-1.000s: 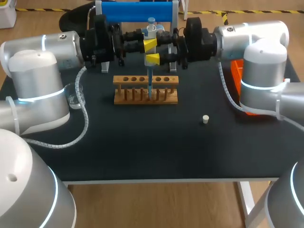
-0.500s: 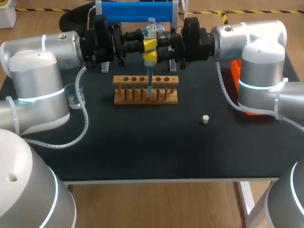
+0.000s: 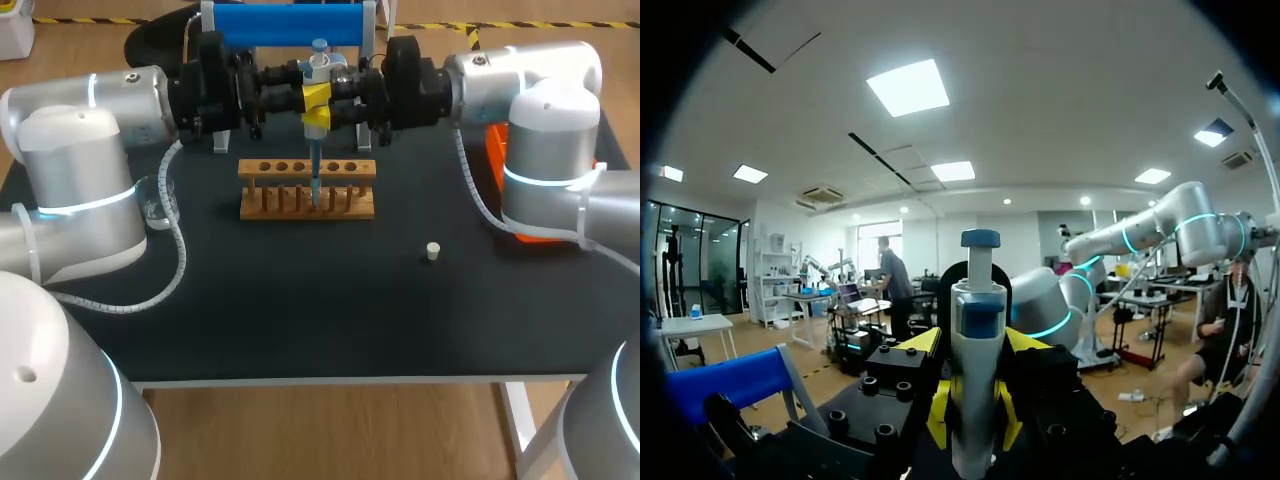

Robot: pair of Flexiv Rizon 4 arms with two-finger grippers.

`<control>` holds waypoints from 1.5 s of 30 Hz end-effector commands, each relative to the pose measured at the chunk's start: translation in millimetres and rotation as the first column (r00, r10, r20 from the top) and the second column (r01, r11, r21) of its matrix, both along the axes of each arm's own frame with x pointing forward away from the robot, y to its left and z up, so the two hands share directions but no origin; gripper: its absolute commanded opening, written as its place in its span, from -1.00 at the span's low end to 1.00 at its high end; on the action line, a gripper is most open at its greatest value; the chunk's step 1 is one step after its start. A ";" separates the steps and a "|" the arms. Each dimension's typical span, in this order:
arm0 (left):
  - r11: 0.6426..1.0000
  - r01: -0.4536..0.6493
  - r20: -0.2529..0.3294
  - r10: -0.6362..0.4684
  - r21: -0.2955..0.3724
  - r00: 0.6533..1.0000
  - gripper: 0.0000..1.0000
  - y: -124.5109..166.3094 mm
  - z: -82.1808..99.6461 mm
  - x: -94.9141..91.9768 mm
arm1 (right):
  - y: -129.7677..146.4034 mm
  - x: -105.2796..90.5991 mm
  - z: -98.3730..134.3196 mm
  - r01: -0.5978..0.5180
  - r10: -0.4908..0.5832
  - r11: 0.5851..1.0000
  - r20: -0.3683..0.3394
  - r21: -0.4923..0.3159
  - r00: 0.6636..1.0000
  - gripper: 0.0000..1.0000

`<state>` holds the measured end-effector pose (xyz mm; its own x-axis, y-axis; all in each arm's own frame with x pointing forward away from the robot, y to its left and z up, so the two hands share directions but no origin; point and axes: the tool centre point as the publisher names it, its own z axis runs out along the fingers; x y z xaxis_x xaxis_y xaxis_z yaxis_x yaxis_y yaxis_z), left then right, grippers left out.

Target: Invert the test tube, pick up the pipette, mount the tip to pipette, aspirate from beaker and dispense into the tube, eject the tip, return the pipette, and cap with the stopper.

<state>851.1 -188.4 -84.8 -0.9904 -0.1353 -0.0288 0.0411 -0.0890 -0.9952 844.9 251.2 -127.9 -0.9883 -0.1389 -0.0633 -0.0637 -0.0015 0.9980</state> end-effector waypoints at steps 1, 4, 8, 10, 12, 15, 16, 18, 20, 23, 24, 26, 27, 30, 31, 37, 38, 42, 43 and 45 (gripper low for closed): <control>1.000 0.000 0.001 0.000 -0.001 1.000 1.00 -0.7 -0.2 1.2 | -3.9 0.5 -2.6 -0.013 0.013 1.000 -0.007 -0.003 1.000 -1.00; 1.000 0.000 0.001 0.000 -0.001 1.000 1.00 -0.7 -0.2 1.2 | -9.6 1.5 -4.0 -0.031 0.031 1.000 -0.008 0.001 0.999 -1.00; 1.000 0.000 0.001 0.000 -0.001 1.000 1.00 -0.7 -0.2 1.2 | -23.6 5.4 -5.5 -0.069 0.069 0.998 -0.013 0.007 0.998 -1.00; 1.000 0.000 0.001 0.000 -0.001 1.000 1.00 -0.7 -0.2 1.2 | -33.8 9.4 -4.7 -0.086 0.086 0.996 -0.019 0.015 0.996 -1.00; 1.000 0.000 0.001 0.000 -0.001 1.000 1.00 -0.7 -0.2 1.2 | -46.4 14.6 -2.8 -0.098 0.098 0.995 -0.018 0.020 0.995 -1.00; 1.000 0.000 0.001 0.000 -0.001 1.000 1.00 -0.7 -0.2 1.2 | -66.9 23.0 -0.5 -0.111 0.112 0.993 -0.025 0.028 0.993 -1.00; 1.000 0.000 0.001 0.000 -0.001 1.000 1.00 -0.7 -0.2 1.2 | -73.3 25.6 -0.3 -0.115 0.116 0.993 -0.030 0.029 0.993 -1.00; 1.000 0.000 0.001 0.000 -0.001 1.000 1.00 -0.7 -0.2 1.2 | -88.0 30.8 -0.2 -0.126 0.126 0.992 -0.035 0.015 0.991 -1.00; 1.000 0.000 0.001 0.000 -0.001 1.000 1.00 -0.7 -0.2 1.2 | -102.0 36.1 0.9 -0.128 0.129 0.992 -0.034 0.005 0.991 -1.00; 1.000 0.000 0.001 0.000 -0.001 1.000 1.00 -0.7 -0.2 1.2 | -123.8 44.1 3.0 -0.119 0.119 0.993 -0.022 -0.018 0.993 -1.00; 1.000 0.000 0.001 0.000 -0.001 1.000 1.00 -0.7 -0.2 1.2 | -131.8 47.1 3.7 -0.113 0.112 0.993 -0.016 -0.028 0.994 -1.00; 1.000 0.000 0.001 0.000 -0.001 1.000 1.00 -0.7 -0.2 1.2 | -147.9 53.1 5.2 -0.100 0.099 0.994 -0.012 -0.037 0.995 -1.00; 1.000 0.000 0.001 0.000 -0.001 1.000 1.00 -0.7 -0.2 1.2 | -157.6 56.8 5.9 -0.089 0.089 0.995 -0.009 -0.042 0.996 -1.00; 1.000 0.000 0.001 0.000 -0.001 1.000 1.00 -0.7 -0.2 1.2 | -183.7 66.6 7.0 -0.057 0.057 0.997 -0.002 -0.055 0.998 -1.00; 1.000 0.000 0.001 0.000 -0.001 1.000 1.00 -0.7 -0.2 1.2 | -191.0 69.4 7.0 -0.055 0.055 0.997 -0.002 -0.055 0.999 -1.00; 1.000 0.000 0.001 0.000 -0.001 1.000 1.00 -0.7 -0.2 1.2 | -208.9 75.2 7.8 -0.043 0.043 0.998 0.005 -0.047 0.999 -1.00; 1.000 0.000 0.001 0.000 -0.001 1.000 1.00 -0.7 -0.2 1.2 | -208.9 75.2 7.8 -0.043 0.043 0.998 0.005 -0.047 0.999 -1.00; 1.000 0.000 0.001 0.000 -0.001 1.000 1.00 -0.7 -0.2 1.2 | -208.9 75.2 7.8 -0.043 0.043 0.998 0.005 -0.047 0.999 -1.00; 1.000 0.000 0.001 0.000 -0.001 1.000 1.00 -0.7 -0.2 1.2 | -208.9 75.2 7.8 -0.043 0.043 0.998 0.005 -0.047 0.999 -1.00; 1.000 0.000 0.001 0.000 -0.001 1.000 1.00 -0.7 -0.2 1.2 | -208.9 75.2 7.8 -0.043 0.043 0.998 0.005 -0.047 0.999 -1.00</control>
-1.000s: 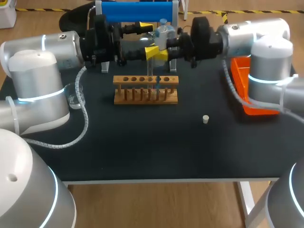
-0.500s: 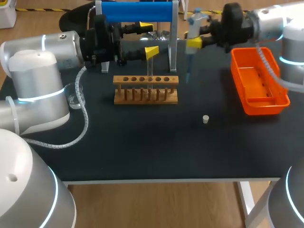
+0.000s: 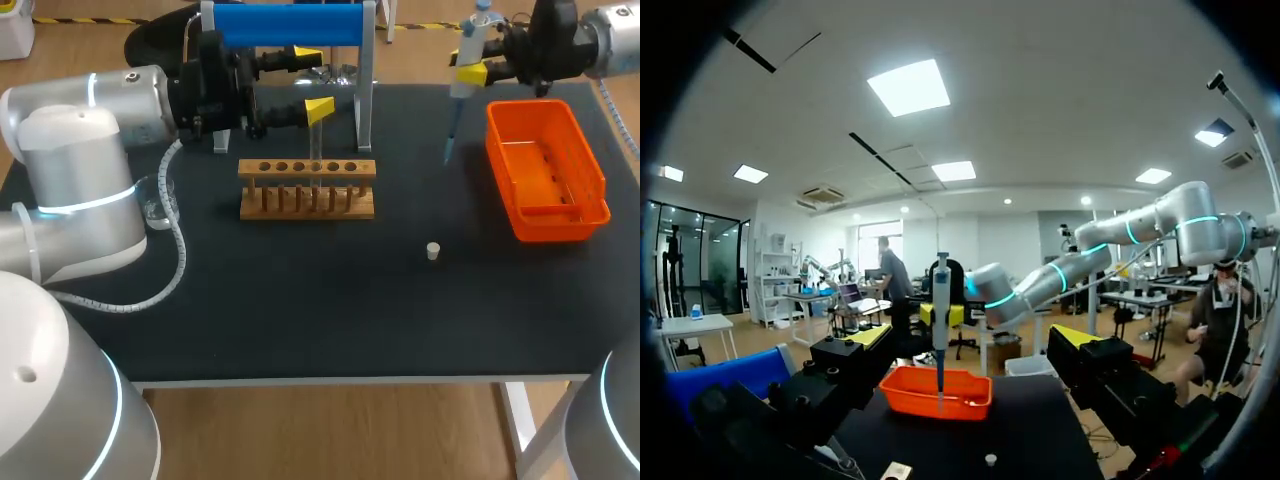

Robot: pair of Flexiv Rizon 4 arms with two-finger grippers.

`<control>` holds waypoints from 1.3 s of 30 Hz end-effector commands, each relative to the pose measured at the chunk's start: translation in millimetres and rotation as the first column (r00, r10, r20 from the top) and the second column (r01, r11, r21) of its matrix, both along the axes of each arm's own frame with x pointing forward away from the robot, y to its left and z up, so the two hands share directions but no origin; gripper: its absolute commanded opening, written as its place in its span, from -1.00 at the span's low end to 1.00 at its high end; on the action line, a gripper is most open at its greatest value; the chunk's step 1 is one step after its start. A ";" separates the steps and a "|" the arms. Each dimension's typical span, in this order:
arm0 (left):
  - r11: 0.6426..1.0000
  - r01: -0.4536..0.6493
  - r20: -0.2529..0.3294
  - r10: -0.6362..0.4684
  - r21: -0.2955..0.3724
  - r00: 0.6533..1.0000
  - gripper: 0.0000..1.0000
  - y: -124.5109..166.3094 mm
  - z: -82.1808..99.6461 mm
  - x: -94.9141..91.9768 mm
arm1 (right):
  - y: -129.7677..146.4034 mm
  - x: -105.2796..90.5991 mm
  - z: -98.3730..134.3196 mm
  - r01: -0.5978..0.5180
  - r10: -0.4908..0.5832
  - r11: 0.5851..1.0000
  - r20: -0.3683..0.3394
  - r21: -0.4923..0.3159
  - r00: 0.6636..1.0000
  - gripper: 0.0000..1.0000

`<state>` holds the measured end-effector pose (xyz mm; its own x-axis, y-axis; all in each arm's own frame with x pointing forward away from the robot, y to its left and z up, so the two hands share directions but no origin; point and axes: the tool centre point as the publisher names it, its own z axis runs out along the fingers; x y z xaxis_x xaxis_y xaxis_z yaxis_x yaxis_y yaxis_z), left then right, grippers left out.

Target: Invert the test tube, pick up the pipette, mount the tip to pipette, aspirate from beaker and dispense into the tube, eject the tip, return the pipette, and cap with the stopper.

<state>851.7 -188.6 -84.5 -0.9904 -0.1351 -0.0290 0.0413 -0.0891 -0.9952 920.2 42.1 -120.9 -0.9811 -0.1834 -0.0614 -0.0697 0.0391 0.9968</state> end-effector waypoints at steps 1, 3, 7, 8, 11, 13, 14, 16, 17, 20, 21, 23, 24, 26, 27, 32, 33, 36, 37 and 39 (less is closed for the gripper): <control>1.000 0.000 0.001 0.000 -0.001 1.000 1.00 -0.5 -0.4 0.6 | 0.2 -0.2 0.9 -0.001 0.001 1.000 0.001 -0.003 1.000 -1.00; 1.000 0.000 0.001 0.000 -0.001 1.000 1.00 -0.5 -0.4 0.6 | 0.2 -0.2 0.9 -0.001 0.001 1.000 0.001 -0.003 1.000 -1.00; 1.000 0.000 0.001 0.000 -0.001 1.000 1.00 -0.5 -0.4 0.6 | 0.2 -0.2 0.9 -0.001 0.001 1.000 0.001 -0.003 1.000 -1.00; 1.000 0.000 0.001 0.000 -0.001 1.000 1.00 -0.5 -0.4 0.6 | 0.2 -0.2 0.9 -0.001 0.001 1.000 0.001 -0.003 1.000 -1.00; 1.000 0.000 0.001 0.000 -0.001 1.000 1.00 -0.5 -0.4 0.6 | 0.2 -0.2 0.9 -0.001 0.001 1.000 0.001 -0.003 1.000 -1.00; 1.000 0.000 0.001 0.000 -0.001 1.000 1.00 -0.5 -0.4 0.6 | -4.5 1.6 1.0 0.007 -0.007 1.000 0.006 -0.004 1.000 -1.00; 1.000 0.000 0.001 0.000 -0.001 1.000 1.00 -0.5 -0.4 0.6 | -8.3 2.6 1.1 0.013 -0.013 1.000 0.012 -0.007 1.000 -1.00; 1.000 0.000 0.001 0.000 -0.001 1.000 1.00 -0.5 -0.4 0.6 | -24.2 6.3 2.6 0.022 -0.022 1.000 0.001 0.006 1.000 -1.00; 1.000 0.000 0.001 0.000 -0.001 1.000 1.00 -0.5 -0.4 0.6 | -29.3 7.4 3.2 0.028 -0.028 1.000 0.004 0.007 1.000 -1.00; 1.000 0.000 0.001 0.000 -0.001 1.000 1.00 -0.5 -0.4 0.6 | -57.9 12.9 8.5 0.056 -0.056 0.998 0.002 0.022 0.998 -1.00; 1.000 0.000 0.001 0.000 -0.001 1.000 1.00 -0.5 -0.4 0.6 | -67.2 14.5 10.5 0.067 -0.067 0.997 0.003 0.029 0.998 -1.00; 1.000 0.000 0.001 0.000 -0.001 1.000 1.00 -0.5 -0.4 0.6 | -85.1 17.5 14.0 0.089 -0.089 0.995 0.004 0.044 0.996 -1.00; 1.000 0.000 0.001 0.000 -0.001 1.000 1.00 -0.5 -0.4 0.6 | -94.6 18.8 15.8 0.090 -0.091 0.994 0.003 0.055 0.996 -1.00; 1.000 0.000 0.001 0.000 -0.001 1.000 1.00 -0.5 -0.4 0.6 | -110.7 21.6 18.4 0.100 -0.100 0.993 0.004 0.057 0.995 -1.00; 1.000 0.000 0.001 0.000 -0.001 1.000 1.00 -0.5 -0.4 0.6 | -118.2 22.9 19.6 0.101 -0.101 0.993 0.004 0.057 0.995 -1.00; 1.000 0.000 0.001 0.000 -0.001 1.000 1.00 -0.5 -0.4 0.6 | -150.5 30.3 23.2 0.110 -0.110 0.992 0.002 0.059 0.994 -1.00; 1.000 0.000 0.001 0.000 -0.001 1.000 1.00 -0.5 -0.4 0.6 | -157.5 31.9 23.4 0.117 -0.118 0.992 0.003 0.056 0.993 -1.00; 1.000 0.000 0.001 0.000 -0.001 1.000 1.00 -0.5 -0.4 0.6 | -170.3 35.0 23.6 0.125 -0.126 0.991 0.008 0.050 0.992 -1.00; 1.000 0.000 0.001 0.000 -0.001 1.000 1.00 -0.5 -0.4 0.6 | -173.6 35.6 23.5 0.126 -0.127 0.991 0.003 0.051 0.992 -1.00; 1.000 0.000 0.001 0.000 -0.001 1.000 1.00 -0.5 -0.4 0.6 | -179.1 35.9 22.6 0.132 -0.132 0.990 0.003 0.047 0.991 -1.00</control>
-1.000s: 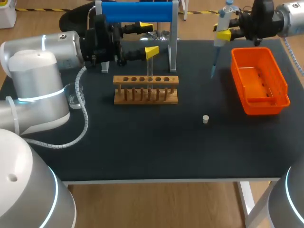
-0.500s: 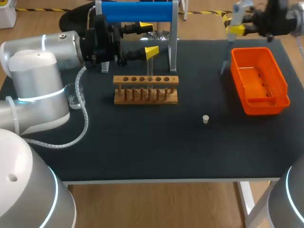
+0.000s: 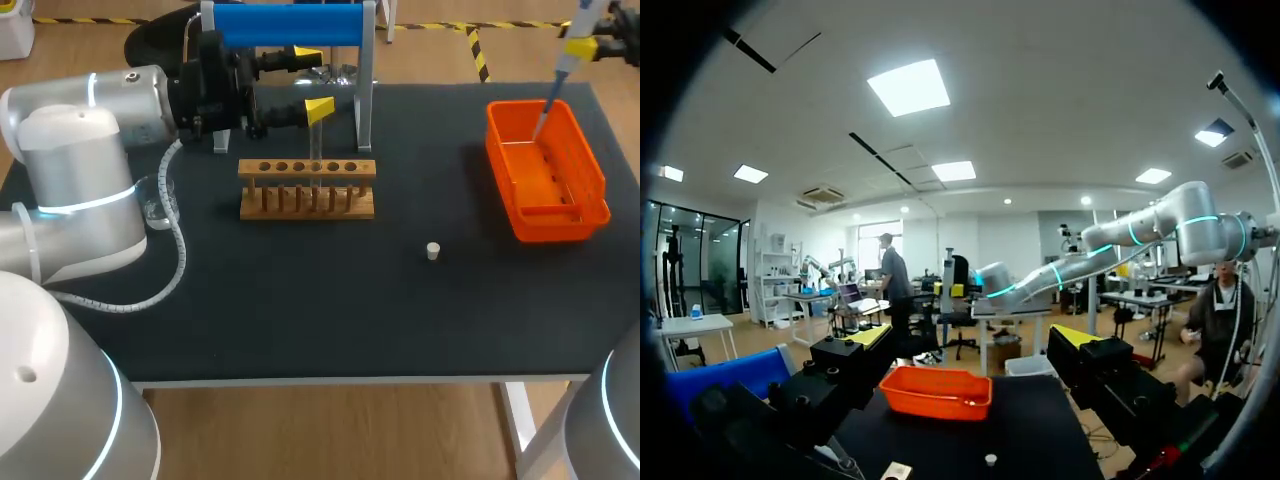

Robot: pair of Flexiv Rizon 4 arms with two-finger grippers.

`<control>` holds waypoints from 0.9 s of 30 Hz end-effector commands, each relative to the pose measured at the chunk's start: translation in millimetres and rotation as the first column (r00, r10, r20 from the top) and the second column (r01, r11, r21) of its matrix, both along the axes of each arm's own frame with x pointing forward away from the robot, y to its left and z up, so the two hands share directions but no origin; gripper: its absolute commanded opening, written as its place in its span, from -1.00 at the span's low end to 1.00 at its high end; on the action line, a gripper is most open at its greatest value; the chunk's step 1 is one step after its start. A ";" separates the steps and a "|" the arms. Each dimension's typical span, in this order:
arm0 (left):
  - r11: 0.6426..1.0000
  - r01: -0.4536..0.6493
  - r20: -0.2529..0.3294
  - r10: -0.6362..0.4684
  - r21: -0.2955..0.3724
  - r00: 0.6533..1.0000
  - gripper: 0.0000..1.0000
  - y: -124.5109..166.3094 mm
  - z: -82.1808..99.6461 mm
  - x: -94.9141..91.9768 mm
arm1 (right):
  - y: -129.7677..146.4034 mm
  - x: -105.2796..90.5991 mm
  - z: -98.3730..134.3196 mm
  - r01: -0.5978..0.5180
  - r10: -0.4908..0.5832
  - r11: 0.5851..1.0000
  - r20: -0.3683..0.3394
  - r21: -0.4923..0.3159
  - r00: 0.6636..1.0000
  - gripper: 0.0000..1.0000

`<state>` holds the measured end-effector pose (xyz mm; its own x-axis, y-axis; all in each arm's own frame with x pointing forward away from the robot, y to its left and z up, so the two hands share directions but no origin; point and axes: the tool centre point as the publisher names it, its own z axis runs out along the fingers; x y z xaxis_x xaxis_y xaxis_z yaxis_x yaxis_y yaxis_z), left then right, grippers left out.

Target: Invert the test tube, pick up the pipette, mount the tip to pipette, aspirate from beaker and dispense into the tube, eject the tip, return the pipette, and cap with the stopper.

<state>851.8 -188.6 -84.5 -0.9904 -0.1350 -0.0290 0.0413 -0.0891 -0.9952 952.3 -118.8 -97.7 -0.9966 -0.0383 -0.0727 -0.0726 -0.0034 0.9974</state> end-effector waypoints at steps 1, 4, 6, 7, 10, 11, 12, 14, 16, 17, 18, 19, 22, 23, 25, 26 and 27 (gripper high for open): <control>1.000 -0.001 0.001 0.001 -0.001 1.000 1.00 -0.5 -0.4 0.5 | -20.3 3.9 -1.6 -0.010 0.010 1.000 0.000 -0.008 1.000 -1.00; 1.000 -0.001 0.001 0.001 -0.001 1.000 1.00 -0.5 -0.4 0.5 | -27.0 4.8 -6.1 0.010 -0.010 1.000 -0.006 -0.013 1.000 -1.00; 1.000 -0.001 0.001 0.001 -0.001 1.000 1.00 -0.5 -0.4 0.5 | -30.4 4.6 -8.9 0.009 -0.009 1.000 -0.009 -0.006 1.000 -1.00; 1.000 -0.001 0.001 0.001 -0.001 1.000 1.00 -0.5 -0.4 0.5 | -31.5 4.7 -10.2 0.009 -0.009 1.000 -0.008 -0.007 1.000 -1.00; 1.000 -0.001 0.001 0.001 -0.001 1.000 1.00 -0.5 -0.4 0.5 | -33.7 5.4 -12.2 0.008 -0.008 1.000 -0.009 -0.008 1.000 -1.00; 1.000 -0.001 0.001 0.001 -0.001 1.000 1.00 -0.5 -0.4 0.5 | -34.6 5.8 -12.4 0.008 -0.008 1.000 -0.009 -0.007 1.000 -1.00; 1.000 -0.001 0.001 0.001 -0.001 1.000 1.00 -0.5 -0.4 0.5 | -35.3 6.2 -12.6 0.008 -0.008 1.000 -0.008 -0.007 1.000 -1.00; 1.000 -0.001 0.001 0.001 -0.001 1.000 1.00 -0.5 -0.4 0.5 | -37.4 7.6 -13.0 0.010 -0.010 1.000 -0.009 -0.004 1.000 -1.00; 1.000 -0.001 0.001 0.001 -0.001 1.000 1.00 -0.5 -0.4 0.5 | -39.2 8.8 -13.6 0.011 -0.011 1.000 -0.011 -0.001 1.000 -1.00; 1.000 -0.001 0.001 0.001 -0.001 1.000 1.00 -0.5 -0.4 0.5 | -39.9 9.2 -14.0 0.011 -0.011 1.000 -0.012 0.000 1.000 -1.00; 1.000 -0.001 0.001 0.001 -0.001 1.000 1.00 -0.5 -0.4 0.5 | -40.2 9.3 -14.3 0.010 -0.010 1.000 -0.012 0.000 1.000 -1.00; 1.000 -0.001 0.001 0.001 -0.001 1.000 1.00 -0.5 -0.4 0.5 | -40.7 9.3 -14.9 0.009 -0.009 1.000 -0.011 -0.002 1.000 -1.00; 1.000 -0.001 0.001 0.001 -0.001 1.000 1.00 -0.5 -0.4 0.5 | -42.3 9.3 -15.9 0.008 -0.008 1.000 -0.012 -0.006 1.000 -1.00; 1.000 -0.001 0.001 0.001 -0.001 1.000 1.00 -0.5 -0.4 0.5 | -43.2 9.2 -16.0 0.008 -0.008 1.000 -0.012 -0.007 1.000 -1.00; 1.000 -0.001 0.001 0.001 -0.001 1.000 1.00 -0.5 -0.4 0.5 | -44.6 9.0 -16.0 0.008 -0.008 1.000 -0.012 -0.009 1.000 -1.00; 1.000 -0.001 0.001 0.001 -0.001 1.000 1.00 -0.5 -0.4 0.5 | -45.4 8.8 -16.0 0.008 -0.008 1.000 -0.012 -0.011 1.000 -1.00; 1.000 -0.001 0.001 0.001 -0.001 1.000 1.00 -0.5 -0.4 0.5 | -46.1 8.6 -15.9 0.008 -0.008 1.000 -0.012 -0.012 1.000 -1.00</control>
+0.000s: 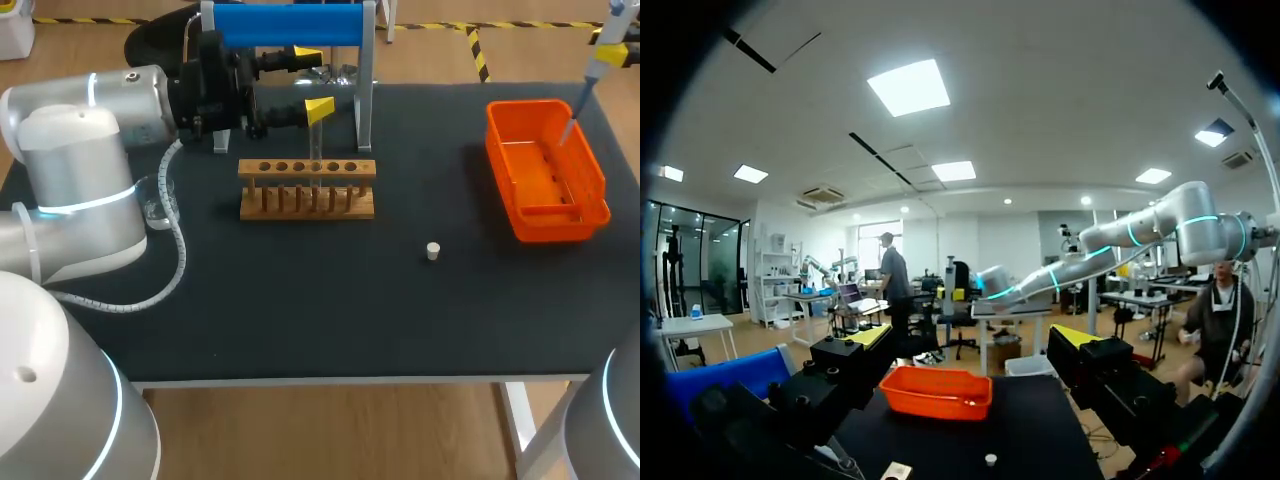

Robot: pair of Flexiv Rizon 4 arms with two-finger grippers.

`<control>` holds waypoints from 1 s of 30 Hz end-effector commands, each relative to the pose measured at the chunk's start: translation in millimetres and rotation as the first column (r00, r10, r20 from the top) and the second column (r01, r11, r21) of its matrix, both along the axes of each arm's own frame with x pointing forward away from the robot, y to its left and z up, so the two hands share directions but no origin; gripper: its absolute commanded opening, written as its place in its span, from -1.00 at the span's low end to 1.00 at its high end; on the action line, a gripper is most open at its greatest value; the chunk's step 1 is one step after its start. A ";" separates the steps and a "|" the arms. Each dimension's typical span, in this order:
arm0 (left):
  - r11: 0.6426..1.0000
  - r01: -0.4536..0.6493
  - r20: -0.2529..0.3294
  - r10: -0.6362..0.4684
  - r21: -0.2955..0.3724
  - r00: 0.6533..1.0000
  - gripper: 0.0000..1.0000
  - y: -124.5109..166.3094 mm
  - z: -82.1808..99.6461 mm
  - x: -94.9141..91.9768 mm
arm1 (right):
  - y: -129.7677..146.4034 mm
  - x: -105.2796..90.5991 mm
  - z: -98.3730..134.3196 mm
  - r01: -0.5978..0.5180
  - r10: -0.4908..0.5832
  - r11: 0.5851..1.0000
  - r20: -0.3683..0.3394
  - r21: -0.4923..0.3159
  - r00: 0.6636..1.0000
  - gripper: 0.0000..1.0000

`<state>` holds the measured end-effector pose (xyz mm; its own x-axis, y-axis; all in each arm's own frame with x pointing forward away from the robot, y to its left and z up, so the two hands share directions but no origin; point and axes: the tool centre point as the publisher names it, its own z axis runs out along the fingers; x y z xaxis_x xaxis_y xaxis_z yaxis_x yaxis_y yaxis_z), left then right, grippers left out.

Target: Invert the test tube, pick up the pipette, mount the tip to pipette, aspirate from beaker and dispense into the tube, eject the tip, return the pipette, and cap with the stopper.

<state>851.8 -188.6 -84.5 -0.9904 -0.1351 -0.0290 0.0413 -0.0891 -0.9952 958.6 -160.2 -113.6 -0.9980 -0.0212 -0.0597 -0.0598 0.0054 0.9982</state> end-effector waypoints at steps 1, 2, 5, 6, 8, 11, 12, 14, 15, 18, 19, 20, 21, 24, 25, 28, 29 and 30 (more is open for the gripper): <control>1.000 -0.001 0.001 0.001 -0.001 1.000 1.00 -0.5 -0.4 0.5 | -5.2 2.0 0.2 -0.010 0.010 1.000 0.001 -0.005 1.000 -1.00; 1.000 -0.001 0.001 0.001 -0.001 1.000 1.00 -0.5 -0.4 0.5 | -5.7 1.6 0.3 -0.011 0.011 1.000 0.002 -0.006 1.000 -1.00; 1.000 -0.001 0.001 0.001 -0.001 1.000 1.00 -0.5 -0.4 0.5 | -6.6 -0.1 0.4 -0.013 0.013 1.000 0.003 -0.009 1.000 -1.00; 1.000 -0.001 0.001 0.001 -0.001 1.000 1.00 -0.5 -0.4 0.5 | -6.8 -0.5 0.4 -0.013 0.013 1.000 0.004 -0.010 1.000 -1.00; 1.000 -0.001 0.001 0.001 -0.001 1.000 1.00 -0.5 -0.4 0.5 | -7.3 -1.2 0.2 0.003 -0.003 1.000 0.007 -0.021 1.000 -1.00; 1.000 -0.001 0.001 0.001 -0.001 1.000 1.00 -0.5 -0.4 0.5 | -7.7 -1.9 -0.2 0.007 -0.007 1.000 0.012 -0.024 1.000 -1.00; 1.000 -0.001 0.001 0.001 -0.001 1.000 1.00 -0.5 -0.4 0.5 | -7.7 -1.9 -0.2 0.007 -0.007 1.000 0.012 -0.024 1.000 -1.00; 1.000 -0.001 0.001 0.001 -0.001 1.000 1.00 -0.5 -0.4 0.5 | -7.7 -1.9 -0.2 0.007 -0.007 1.000 0.012 -0.024 1.000 -1.00; 1.000 -0.001 0.001 0.001 -0.001 1.000 1.00 -0.5 -0.4 0.5 | -7.7 -1.9 -0.2 0.007 -0.007 1.000 0.012 -0.024 1.000 -1.00; 1.000 -0.001 0.001 0.001 -0.001 1.000 1.00 -0.5 -0.4 0.5 | -7.7 -1.9 -0.2 0.007 -0.007 1.000 0.012 -0.024 1.000 -1.00; 1.000 -0.001 0.001 0.001 -0.001 1.000 1.00 -0.5 -0.4 0.5 | -7.7 -1.9 -0.2 0.007 -0.007 1.000 0.012 -0.024 1.000 -1.00; 1.000 -0.001 0.001 0.001 -0.001 1.000 1.00 -0.5 -0.4 0.5 | -7.7 -1.9 -0.2 0.007 -0.007 1.000 0.012 -0.024 1.000 -1.00; 1.000 -0.001 0.001 0.001 -0.001 1.000 1.00 -0.5 -0.4 0.5 | -7.7 -1.9 -0.2 0.007 -0.007 1.000 0.012 -0.024 1.000 -1.00; 1.000 -0.001 0.001 0.001 -0.001 1.000 1.00 -0.5 -0.4 0.5 | -7.7 -1.9 -0.2 0.007 -0.007 1.000 0.012 -0.024 1.000 -1.00; 1.000 -0.001 0.001 0.001 -0.001 1.000 1.00 -0.5 -0.4 0.5 | -7.7 -1.9 -0.2 0.007 -0.007 1.000 0.012 -0.024 1.000 -1.00; 1.000 -0.001 0.001 0.001 -0.001 1.000 1.00 -0.5 -0.4 0.5 | -7.7 -1.9 -0.2 0.007 -0.007 1.000 0.012 -0.024 1.000 -1.00; 1.000 -0.001 0.001 0.001 -0.001 1.000 1.00 -0.5 -0.4 0.5 | -7.7 -1.9 -0.2 0.007 -0.007 1.000 0.012 -0.024 1.000 -1.00; 1.000 -0.001 0.001 0.001 -0.001 1.000 1.00 -0.5 -0.4 0.5 | -7.7 -1.9 -0.2 0.007 -0.007 1.000 0.012 -0.024 1.000 -1.00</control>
